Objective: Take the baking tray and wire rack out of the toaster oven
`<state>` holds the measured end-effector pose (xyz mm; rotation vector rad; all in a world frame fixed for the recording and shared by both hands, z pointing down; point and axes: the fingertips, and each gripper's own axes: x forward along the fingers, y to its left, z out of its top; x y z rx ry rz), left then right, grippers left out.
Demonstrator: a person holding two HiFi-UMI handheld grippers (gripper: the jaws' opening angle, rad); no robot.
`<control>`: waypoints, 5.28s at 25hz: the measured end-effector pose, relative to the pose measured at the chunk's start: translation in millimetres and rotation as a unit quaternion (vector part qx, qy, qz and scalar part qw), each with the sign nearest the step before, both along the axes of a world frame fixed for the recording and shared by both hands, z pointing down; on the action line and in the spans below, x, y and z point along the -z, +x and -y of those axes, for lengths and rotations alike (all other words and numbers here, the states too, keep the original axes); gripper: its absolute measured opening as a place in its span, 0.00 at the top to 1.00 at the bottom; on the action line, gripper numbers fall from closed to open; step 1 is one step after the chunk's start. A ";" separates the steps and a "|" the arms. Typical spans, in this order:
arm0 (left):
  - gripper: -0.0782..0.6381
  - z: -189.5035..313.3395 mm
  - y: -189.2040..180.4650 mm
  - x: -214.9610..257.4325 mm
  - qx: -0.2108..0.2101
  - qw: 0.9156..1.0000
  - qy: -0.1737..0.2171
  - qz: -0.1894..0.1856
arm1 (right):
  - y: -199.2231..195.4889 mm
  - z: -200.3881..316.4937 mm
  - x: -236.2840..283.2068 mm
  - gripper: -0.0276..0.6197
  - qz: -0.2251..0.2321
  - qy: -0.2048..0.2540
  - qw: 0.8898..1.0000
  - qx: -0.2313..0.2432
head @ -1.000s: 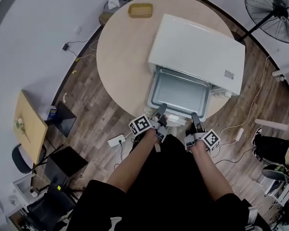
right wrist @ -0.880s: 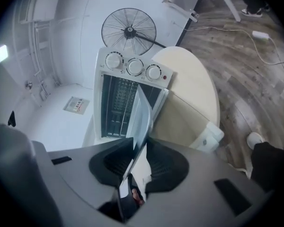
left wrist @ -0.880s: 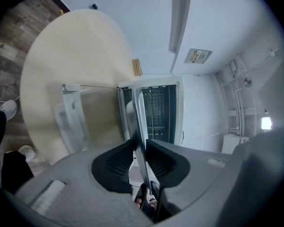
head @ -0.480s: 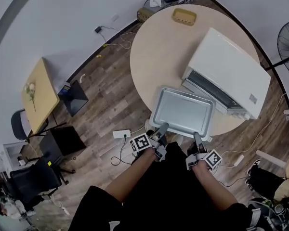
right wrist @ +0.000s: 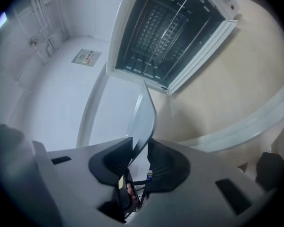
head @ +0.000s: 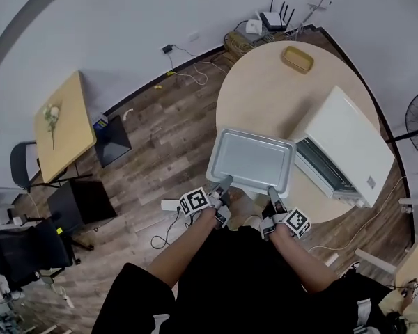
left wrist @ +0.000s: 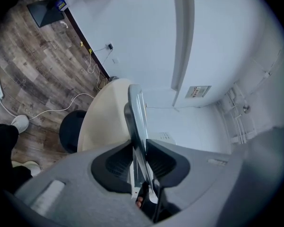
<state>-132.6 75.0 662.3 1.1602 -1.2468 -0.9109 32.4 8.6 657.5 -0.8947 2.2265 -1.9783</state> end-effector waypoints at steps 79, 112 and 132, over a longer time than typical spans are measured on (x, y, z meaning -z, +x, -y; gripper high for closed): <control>0.51 109.0 -97.0 78.6 -0.205 0.946 0.032 0.250 | 48.1 83.1 49.6 0.56 -0.136 0.084 0.963 -0.215; 0.85 196.3 231.7 41.0 -0.214 0.969 0.073 0.103 | 273.6 99.2 48.3 0.91 -0.008 0.124 0.950 -0.286; 0.58 302.4 235.5 7.8 -0.145 0.986 0.065 0.049 | 270.9 222.3 -7.1 0.66 0.036 0.063 0.932 -0.355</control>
